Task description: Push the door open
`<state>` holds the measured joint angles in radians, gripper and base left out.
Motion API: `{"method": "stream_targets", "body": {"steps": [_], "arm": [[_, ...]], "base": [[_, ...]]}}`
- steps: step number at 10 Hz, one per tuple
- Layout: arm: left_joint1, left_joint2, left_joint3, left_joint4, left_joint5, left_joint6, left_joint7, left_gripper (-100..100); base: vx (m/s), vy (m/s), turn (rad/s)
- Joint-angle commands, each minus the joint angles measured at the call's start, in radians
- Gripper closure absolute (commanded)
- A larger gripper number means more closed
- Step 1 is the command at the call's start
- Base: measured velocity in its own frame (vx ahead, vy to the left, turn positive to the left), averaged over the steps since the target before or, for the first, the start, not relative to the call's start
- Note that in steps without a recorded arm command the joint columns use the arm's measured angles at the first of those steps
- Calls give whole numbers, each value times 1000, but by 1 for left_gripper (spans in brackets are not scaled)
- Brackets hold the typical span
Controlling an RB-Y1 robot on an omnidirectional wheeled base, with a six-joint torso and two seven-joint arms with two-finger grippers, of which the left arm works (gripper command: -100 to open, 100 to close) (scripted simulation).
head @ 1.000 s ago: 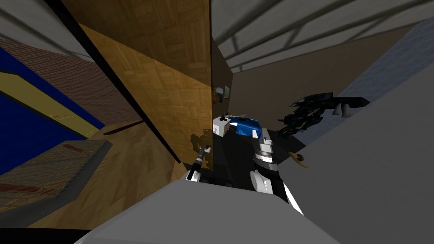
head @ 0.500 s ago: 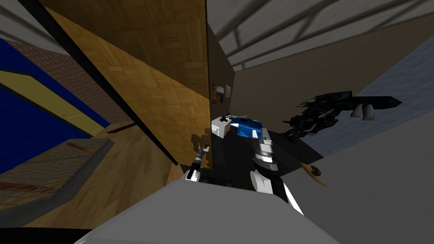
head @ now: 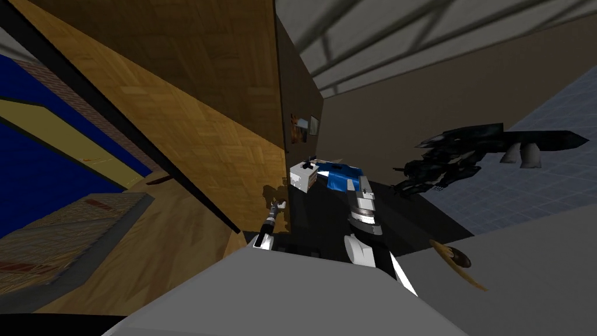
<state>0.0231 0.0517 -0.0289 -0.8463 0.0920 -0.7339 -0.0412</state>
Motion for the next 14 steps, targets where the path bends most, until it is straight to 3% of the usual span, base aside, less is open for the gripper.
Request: {"method": "stream_targets", "body": {"steps": [1,7,14], "arm": [[-7,16,24,1,10,-5,-4,100],[-14,29,99,12,45,-8,-26,100],[-21,19,175,23,80,-12,-49,100]], "base": [[179,-76,53],[208,-75,65],[152,-66,68]]}}
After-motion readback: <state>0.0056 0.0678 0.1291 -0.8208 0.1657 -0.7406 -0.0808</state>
